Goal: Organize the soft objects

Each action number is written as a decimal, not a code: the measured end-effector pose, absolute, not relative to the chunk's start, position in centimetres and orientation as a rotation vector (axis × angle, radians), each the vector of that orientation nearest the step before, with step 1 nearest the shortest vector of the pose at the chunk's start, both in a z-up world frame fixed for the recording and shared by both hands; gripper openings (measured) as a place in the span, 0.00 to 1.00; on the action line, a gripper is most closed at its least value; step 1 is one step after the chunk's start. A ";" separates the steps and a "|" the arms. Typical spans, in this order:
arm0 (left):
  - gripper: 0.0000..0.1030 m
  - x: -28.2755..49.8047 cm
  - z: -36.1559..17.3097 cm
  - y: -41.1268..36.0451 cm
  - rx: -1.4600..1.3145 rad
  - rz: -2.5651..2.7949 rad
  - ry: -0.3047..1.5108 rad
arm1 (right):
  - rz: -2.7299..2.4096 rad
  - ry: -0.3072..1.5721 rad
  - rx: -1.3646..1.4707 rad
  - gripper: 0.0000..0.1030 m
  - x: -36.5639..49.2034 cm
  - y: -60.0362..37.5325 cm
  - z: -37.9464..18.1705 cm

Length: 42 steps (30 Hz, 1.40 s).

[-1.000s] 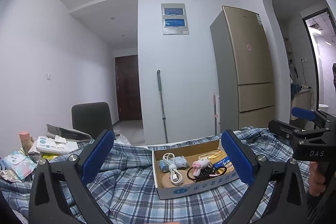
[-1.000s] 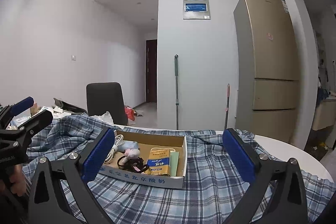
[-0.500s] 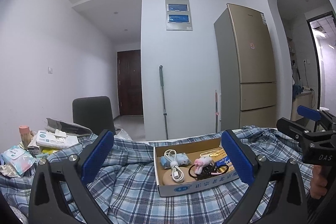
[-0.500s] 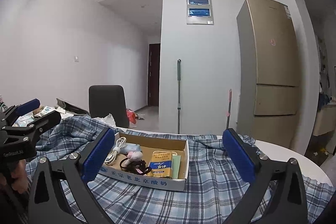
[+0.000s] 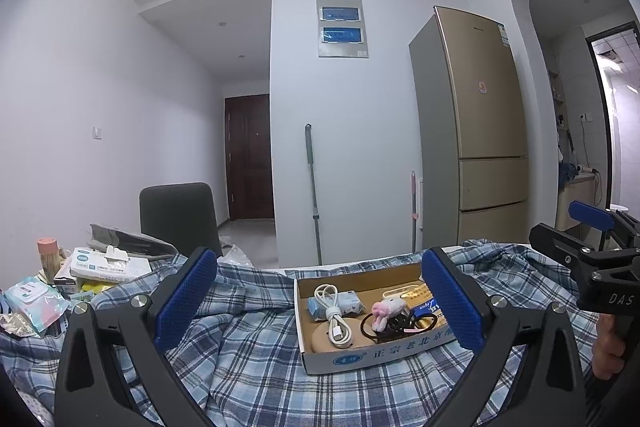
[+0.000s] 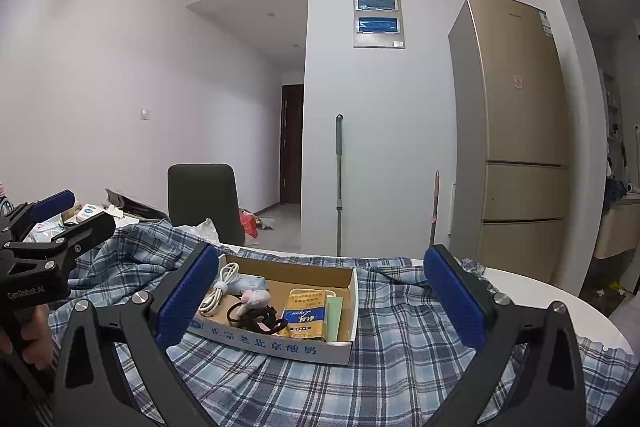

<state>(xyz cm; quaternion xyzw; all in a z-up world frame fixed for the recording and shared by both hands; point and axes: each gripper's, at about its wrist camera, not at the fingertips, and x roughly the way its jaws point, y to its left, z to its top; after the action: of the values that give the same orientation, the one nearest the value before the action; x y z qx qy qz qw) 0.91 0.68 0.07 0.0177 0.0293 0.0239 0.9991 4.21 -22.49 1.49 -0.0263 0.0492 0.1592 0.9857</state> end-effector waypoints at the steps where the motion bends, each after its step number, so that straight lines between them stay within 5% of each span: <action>1: 1.00 0.9 0.1 0.7 0.036 0.048 0.059 | 0.319 0.100 -0.054 1.00 4.2 -22.5 1.5; 42: 1.00 0.9 0.1 0.6 0.034 0.050 0.057 | 0.286 0.115 -0.038 1.00 4.6 -22.7 1.4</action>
<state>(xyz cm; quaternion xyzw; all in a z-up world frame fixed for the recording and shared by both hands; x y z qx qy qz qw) 0.87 0.64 0.08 0.0169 0.0287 0.0249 0.9991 4.58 -22.74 1.41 -0.0187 0.0571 0.1425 0.9880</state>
